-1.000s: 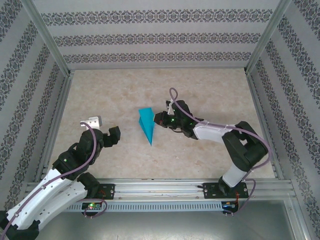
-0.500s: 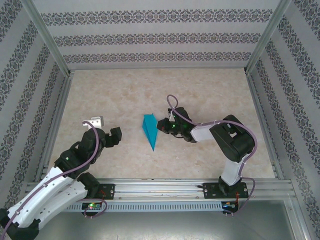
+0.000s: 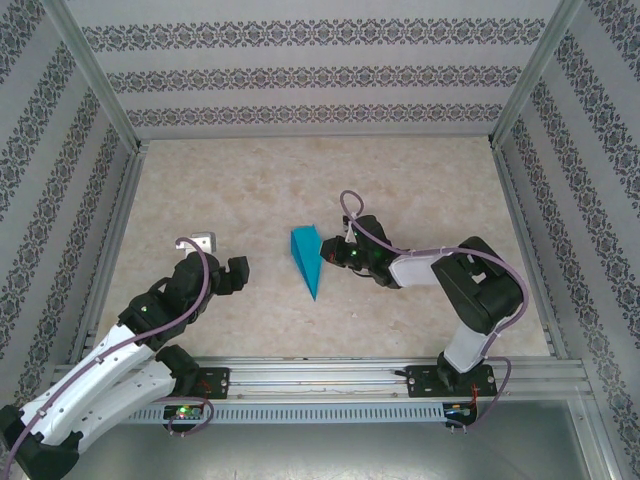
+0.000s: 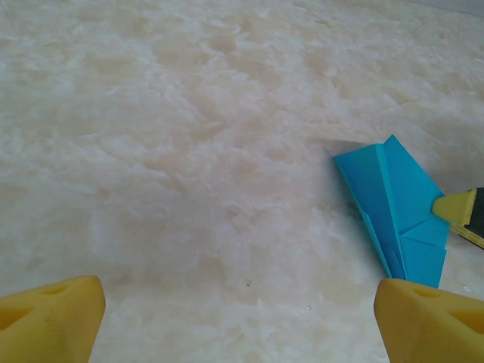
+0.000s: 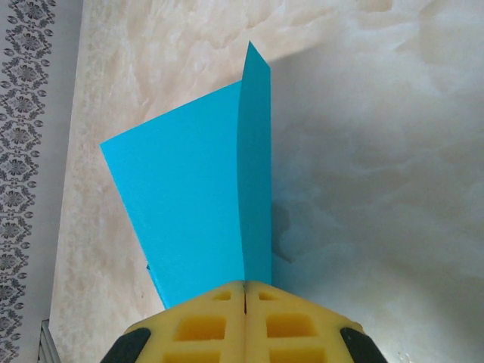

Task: Fold a paper plane with a square sheet of paper (fold left side to right side)
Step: Place the paper plane at the center of the table.

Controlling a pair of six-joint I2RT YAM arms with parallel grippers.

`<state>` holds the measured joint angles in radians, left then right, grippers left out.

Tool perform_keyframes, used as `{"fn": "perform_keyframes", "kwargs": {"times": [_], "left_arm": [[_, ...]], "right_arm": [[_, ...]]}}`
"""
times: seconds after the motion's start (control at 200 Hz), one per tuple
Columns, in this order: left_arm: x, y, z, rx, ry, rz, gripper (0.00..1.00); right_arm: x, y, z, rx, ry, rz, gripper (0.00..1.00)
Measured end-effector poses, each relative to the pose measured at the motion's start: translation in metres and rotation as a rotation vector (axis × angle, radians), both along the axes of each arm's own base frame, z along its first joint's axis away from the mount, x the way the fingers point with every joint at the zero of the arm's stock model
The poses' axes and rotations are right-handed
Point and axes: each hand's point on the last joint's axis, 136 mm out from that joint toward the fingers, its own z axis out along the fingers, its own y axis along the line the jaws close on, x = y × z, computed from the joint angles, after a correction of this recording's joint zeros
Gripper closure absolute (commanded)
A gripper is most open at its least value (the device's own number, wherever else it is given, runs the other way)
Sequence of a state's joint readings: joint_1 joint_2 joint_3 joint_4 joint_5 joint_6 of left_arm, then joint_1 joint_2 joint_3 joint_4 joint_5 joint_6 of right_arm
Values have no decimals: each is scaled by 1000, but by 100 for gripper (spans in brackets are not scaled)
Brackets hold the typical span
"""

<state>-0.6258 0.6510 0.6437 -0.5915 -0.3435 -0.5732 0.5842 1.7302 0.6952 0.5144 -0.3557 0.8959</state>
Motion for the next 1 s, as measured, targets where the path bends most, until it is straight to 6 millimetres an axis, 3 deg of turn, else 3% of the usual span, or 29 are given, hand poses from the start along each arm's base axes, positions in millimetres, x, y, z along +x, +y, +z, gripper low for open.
{"fn": "perform_keyframes", "kwargs": {"times": [0.3, 0.625, 0.879, 0.999], "left_arm": [[0, -1, -1, 0, 6, -1, 7], [0, -1, -1, 0, 5, 0, 5], [0, 1, 2, -7, -9, 3, 3], [0, 1, 2, -6, -8, 2, 3]], "right_arm": [[-6, -5, -8, -31, 20, 0, 79], [-11, -21, 16, -86, -23, -12, 58], [-27, -29, 31, -182, 13, 61, 51], [-38, -25, 27, -175, 68, 112, 50]]}}
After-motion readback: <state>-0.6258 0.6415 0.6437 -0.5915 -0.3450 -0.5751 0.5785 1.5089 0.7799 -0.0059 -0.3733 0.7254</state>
